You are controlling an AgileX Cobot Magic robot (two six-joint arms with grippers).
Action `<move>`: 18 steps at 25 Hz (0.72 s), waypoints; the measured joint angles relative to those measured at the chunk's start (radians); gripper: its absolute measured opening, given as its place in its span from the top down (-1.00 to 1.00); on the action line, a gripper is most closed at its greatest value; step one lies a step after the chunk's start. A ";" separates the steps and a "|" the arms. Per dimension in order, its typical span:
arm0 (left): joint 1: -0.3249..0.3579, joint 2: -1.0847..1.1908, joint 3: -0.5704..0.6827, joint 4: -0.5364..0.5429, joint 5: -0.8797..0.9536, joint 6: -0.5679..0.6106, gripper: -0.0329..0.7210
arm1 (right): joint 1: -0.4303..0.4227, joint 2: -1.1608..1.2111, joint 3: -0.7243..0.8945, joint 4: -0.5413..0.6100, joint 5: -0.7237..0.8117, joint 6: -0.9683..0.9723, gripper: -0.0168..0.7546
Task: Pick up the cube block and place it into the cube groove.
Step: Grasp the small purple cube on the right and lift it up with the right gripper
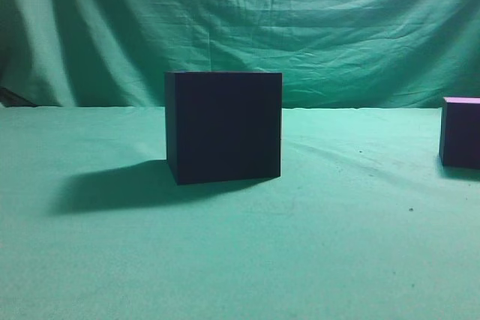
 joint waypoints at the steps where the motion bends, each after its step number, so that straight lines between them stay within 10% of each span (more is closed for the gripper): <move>1: 0.000 0.000 0.000 0.000 0.000 0.000 0.91 | 0.000 0.000 0.000 0.000 0.000 0.000 0.96; 18: 0.000 0.000 0.000 0.000 0.000 0.000 0.91 | 0.000 0.000 0.000 0.000 0.000 0.000 0.96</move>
